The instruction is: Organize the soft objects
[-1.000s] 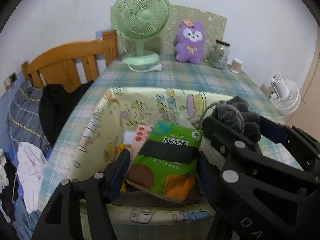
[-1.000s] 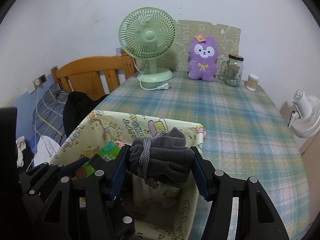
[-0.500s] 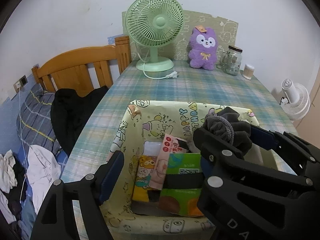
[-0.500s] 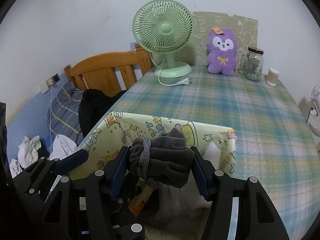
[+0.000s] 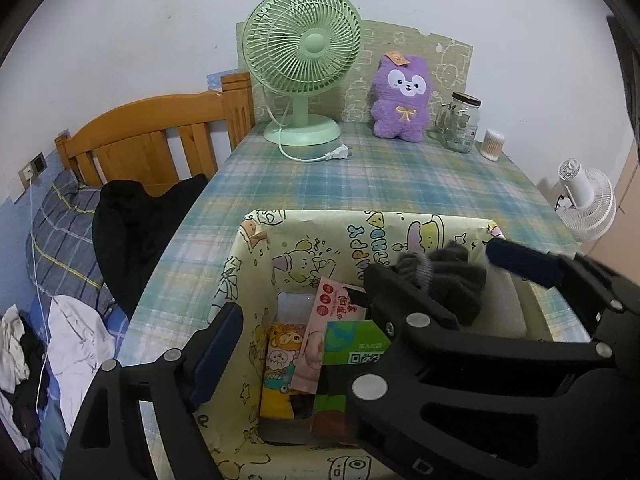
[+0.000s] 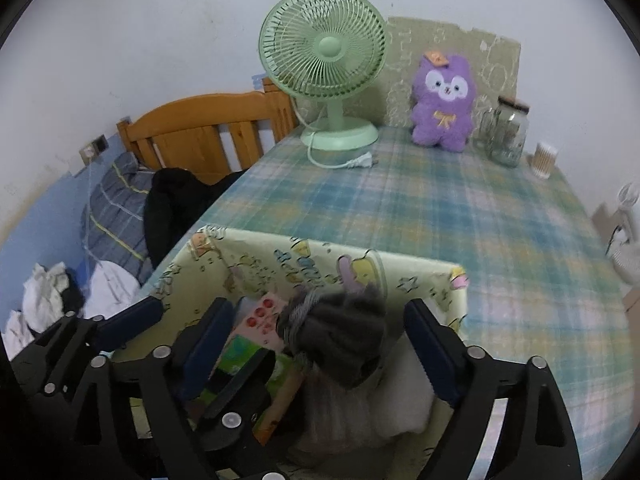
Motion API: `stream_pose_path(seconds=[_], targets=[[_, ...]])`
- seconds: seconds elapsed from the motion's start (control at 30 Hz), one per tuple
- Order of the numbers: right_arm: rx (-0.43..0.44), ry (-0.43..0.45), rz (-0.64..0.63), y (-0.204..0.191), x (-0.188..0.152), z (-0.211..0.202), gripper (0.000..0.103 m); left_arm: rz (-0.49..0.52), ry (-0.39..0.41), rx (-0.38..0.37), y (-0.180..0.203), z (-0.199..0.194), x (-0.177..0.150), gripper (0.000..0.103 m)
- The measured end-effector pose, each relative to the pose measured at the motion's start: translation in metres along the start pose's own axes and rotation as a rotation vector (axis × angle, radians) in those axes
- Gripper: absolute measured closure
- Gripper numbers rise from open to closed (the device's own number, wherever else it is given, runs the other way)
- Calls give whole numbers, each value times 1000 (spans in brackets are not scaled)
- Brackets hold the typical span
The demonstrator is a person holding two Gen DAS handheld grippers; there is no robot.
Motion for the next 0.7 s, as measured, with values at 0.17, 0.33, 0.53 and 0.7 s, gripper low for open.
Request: stream_pose_path(seconds=[0.17, 0.33, 0.53, 0.7], targets=[[-88, 23, -38, 8, 4, -6, 10, 6, -4, -10, 6, 2, 0, 16], [-107, 5, 7, 20, -5, -14, 10, 18, -3, -34, 19, -2, -4, 16], [-110, 4, 73, 34, -20, -30, 10, 39, 13, -39, 33, -12, -10, 15], [-111, 29, 82, 40, -26, -49, 10, 51, 43, -40, 45, -27, -12, 15]])
Point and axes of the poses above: each gripper's, at about its wrist camera, not at the fingertips, and z roughly the way its jaws point, y to its right, x to its top, the point moved 6 cm from there along z, roughly the way its jaws point, and after that the axes turned 5 degrees about x, right-handed, at the moved point
